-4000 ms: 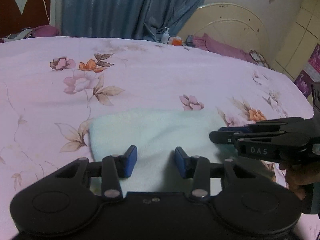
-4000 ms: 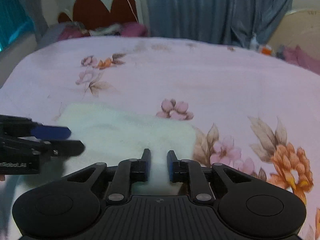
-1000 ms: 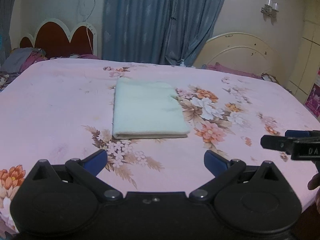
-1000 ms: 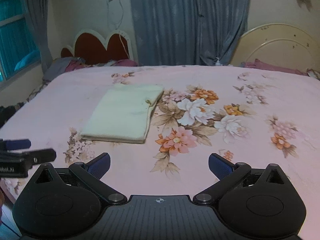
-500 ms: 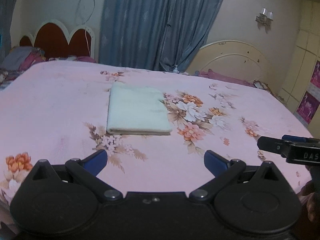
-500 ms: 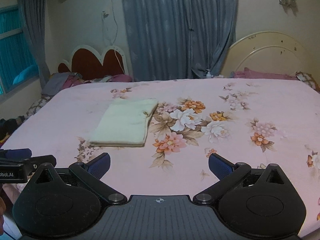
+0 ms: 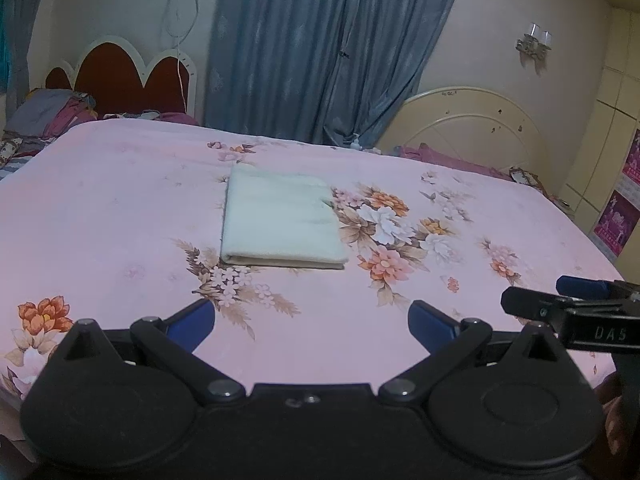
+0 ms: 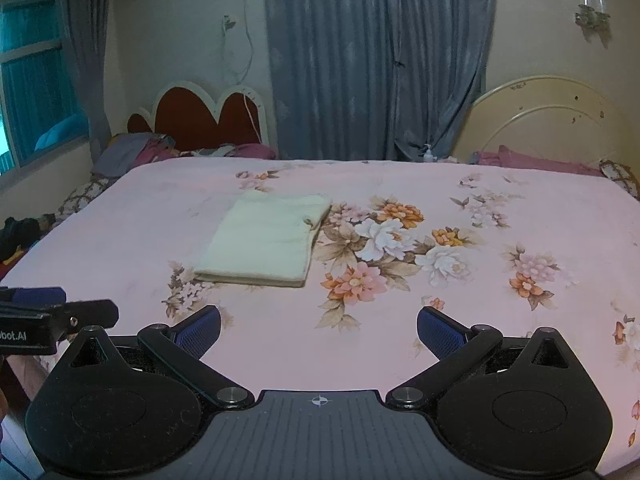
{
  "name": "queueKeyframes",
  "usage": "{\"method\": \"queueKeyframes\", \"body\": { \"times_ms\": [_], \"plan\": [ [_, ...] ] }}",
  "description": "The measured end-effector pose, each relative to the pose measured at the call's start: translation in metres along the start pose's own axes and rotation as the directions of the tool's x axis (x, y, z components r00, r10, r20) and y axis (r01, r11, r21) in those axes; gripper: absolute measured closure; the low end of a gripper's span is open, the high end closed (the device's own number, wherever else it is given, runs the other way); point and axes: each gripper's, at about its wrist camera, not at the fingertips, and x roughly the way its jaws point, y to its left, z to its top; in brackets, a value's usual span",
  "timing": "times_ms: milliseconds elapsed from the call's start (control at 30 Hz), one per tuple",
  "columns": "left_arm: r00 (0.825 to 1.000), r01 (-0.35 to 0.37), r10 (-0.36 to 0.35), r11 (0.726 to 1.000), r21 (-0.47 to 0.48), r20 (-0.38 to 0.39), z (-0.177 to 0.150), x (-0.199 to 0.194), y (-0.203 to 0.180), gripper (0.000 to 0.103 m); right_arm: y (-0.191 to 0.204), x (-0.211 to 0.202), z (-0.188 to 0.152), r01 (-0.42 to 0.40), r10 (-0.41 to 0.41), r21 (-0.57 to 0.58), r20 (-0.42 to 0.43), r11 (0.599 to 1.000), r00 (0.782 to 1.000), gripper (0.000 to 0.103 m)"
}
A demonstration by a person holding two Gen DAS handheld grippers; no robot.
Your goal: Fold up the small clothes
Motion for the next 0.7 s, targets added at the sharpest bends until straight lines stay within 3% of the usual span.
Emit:
{"method": "queueKeyframes", "body": {
  "times_ms": [700],
  "plan": [
    [1.0,-0.005,0.005,0.999,0.034,0.009,0.0075,0.0009,-0.0053,0.001,-0.0062,0.0004,0.0043,-0.001,0.001,-0.007,0.014,1.0,1.0,0.0]
  ]
}}
